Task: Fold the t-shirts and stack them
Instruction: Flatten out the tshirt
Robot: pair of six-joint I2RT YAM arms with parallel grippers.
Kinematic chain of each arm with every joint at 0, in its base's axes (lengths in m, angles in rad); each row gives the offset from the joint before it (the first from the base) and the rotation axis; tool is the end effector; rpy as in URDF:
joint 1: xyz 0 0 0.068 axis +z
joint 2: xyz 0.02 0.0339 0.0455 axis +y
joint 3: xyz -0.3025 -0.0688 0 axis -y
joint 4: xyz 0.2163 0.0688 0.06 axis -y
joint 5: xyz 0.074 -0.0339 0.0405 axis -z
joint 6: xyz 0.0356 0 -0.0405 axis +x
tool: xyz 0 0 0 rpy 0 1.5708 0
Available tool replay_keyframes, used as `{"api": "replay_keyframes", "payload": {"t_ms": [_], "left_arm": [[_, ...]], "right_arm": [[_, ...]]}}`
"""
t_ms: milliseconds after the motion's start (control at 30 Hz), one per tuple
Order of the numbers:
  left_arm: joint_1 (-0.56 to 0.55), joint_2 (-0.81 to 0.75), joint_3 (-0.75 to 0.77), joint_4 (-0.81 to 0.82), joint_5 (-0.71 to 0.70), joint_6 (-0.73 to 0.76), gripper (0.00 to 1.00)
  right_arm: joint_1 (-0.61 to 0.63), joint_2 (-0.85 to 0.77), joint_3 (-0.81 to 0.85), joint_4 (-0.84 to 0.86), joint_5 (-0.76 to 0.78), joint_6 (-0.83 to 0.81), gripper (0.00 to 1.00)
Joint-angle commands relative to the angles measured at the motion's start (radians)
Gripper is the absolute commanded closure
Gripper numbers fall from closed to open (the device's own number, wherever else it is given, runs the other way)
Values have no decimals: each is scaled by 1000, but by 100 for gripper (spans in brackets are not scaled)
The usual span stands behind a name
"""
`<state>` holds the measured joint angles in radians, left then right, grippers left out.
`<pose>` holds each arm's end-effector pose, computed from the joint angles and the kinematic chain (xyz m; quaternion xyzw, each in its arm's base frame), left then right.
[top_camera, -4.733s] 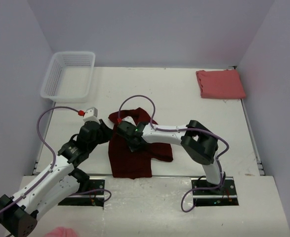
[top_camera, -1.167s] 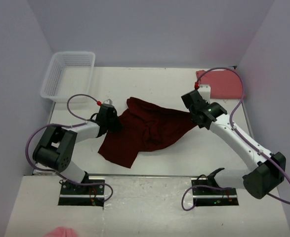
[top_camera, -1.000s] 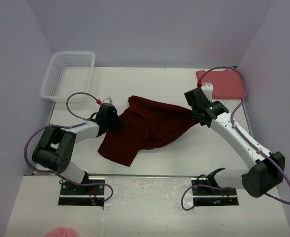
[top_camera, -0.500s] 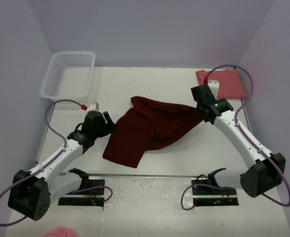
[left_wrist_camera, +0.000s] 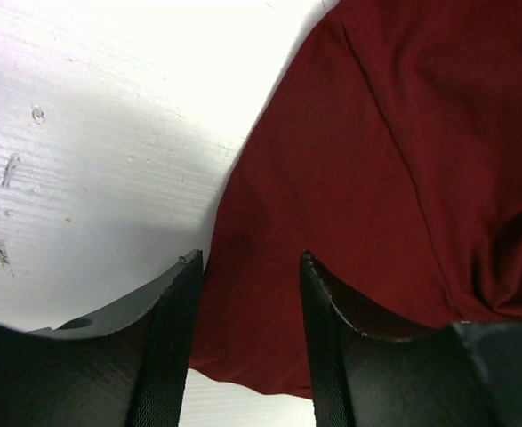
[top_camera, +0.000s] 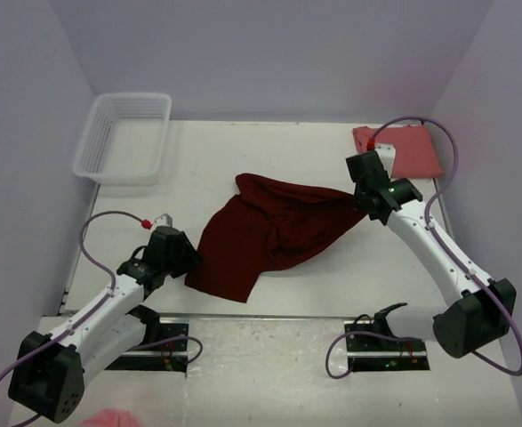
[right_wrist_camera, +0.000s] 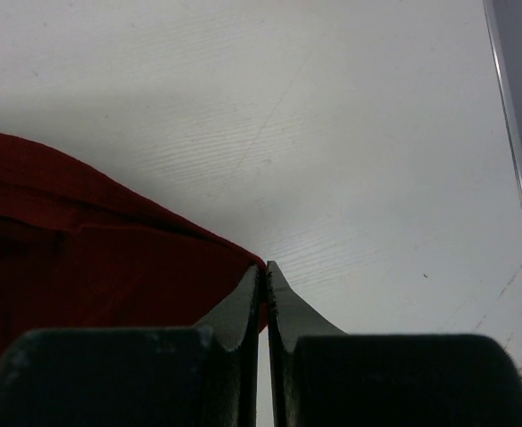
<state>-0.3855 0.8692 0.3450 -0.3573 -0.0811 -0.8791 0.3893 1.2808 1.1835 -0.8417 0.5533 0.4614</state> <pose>0.1046 -0.0393 0.2037 -0.2430 0.9086 -0.1687 0.2949 0.2071 0.0647 0.3579 0.1178 0.9107 -0.1132 0.3794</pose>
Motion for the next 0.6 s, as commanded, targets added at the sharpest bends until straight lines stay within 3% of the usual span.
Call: {"api": "replay_keyframes", "payload": {"t_ms": [0, 267, 333, 567], "left_arm": [[8, -36, -30, -31, 30, -58, 51], [4, -137, -70, -146, -5, -90, 48], [-6, -142, -72, -158, -2, -103, 44], [-42, -125, -64, -163, -20, -133, 45]], "right_arm": [[-7, -44, 19, 27, -6, -21, 100], [-15, -55, 18, 26, -12, -27, 100], [-15, -55, 19, 26, -15, -29, 100], [-17, -70, 33, 21, -18, -40, 100]]}}
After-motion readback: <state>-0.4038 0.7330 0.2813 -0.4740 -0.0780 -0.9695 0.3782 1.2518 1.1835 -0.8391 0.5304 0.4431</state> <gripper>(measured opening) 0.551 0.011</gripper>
